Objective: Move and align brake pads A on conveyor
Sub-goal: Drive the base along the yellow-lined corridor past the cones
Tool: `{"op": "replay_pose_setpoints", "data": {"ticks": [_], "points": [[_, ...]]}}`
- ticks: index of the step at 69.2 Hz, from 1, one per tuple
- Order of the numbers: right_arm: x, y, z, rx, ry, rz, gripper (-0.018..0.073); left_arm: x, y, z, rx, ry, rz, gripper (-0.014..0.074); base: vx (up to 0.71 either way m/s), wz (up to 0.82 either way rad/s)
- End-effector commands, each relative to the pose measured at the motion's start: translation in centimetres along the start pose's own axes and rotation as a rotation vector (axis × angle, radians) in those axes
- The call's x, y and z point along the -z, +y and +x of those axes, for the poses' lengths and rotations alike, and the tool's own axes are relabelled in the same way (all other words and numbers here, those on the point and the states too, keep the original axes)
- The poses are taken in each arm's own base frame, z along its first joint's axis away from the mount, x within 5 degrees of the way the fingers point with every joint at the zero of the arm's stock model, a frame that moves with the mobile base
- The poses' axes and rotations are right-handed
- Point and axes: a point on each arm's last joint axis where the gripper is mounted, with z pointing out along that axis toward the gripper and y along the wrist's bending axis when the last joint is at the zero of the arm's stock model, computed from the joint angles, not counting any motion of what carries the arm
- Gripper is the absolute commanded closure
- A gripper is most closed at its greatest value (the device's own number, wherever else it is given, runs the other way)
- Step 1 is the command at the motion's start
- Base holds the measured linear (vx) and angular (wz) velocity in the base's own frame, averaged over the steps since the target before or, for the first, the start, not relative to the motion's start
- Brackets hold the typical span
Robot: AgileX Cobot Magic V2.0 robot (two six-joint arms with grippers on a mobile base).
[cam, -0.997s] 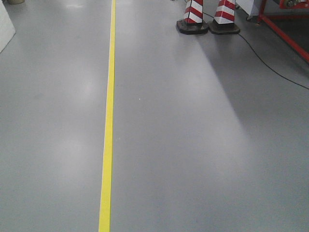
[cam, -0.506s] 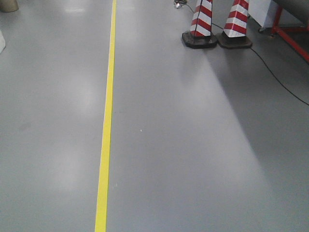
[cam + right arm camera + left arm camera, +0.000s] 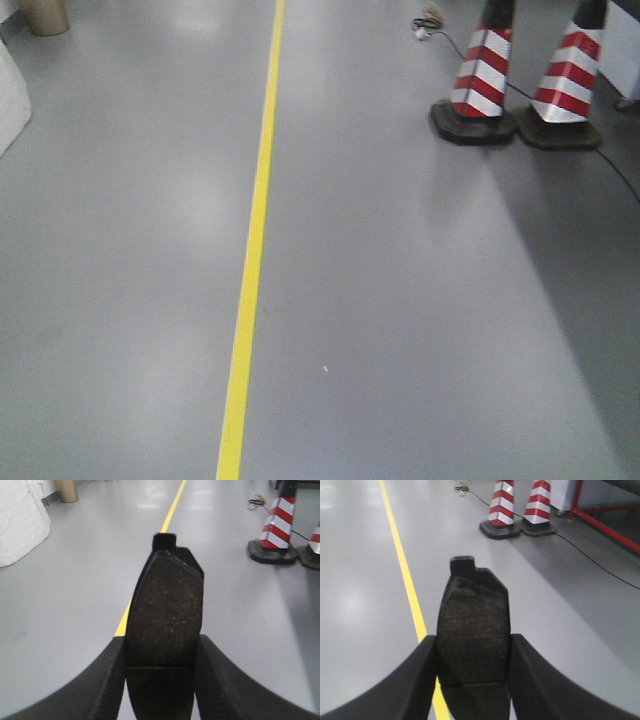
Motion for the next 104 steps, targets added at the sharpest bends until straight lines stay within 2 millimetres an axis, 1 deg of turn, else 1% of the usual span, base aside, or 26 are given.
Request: {"op": "replay_pose_setpoints", "data": {"ticks": [1, 31, 104], "points": [[0.41, -0.1, -1.81, 0.008, -0.121, 0.015, 0.0562, 0.16, -0.25, -1.52, -0.008, -0.096, 0.022, 0.0603, 0.79, 0.31], [0.41, -0.1, -1.8, 0.008, -0.12, 0.015, 0.0562, 0.16, -0.25, -1.52, -0.008, -0.096, 0.022, 0.0603, 0.78, 0.14], [0.41, -0.1, -1.8, 0.008, -0.119, 0.015, 0.0562, 0.16, -0.25, -1.52, -0.008, -0.096, 0.022, 0.0603, 0.78, -0.07]]}}
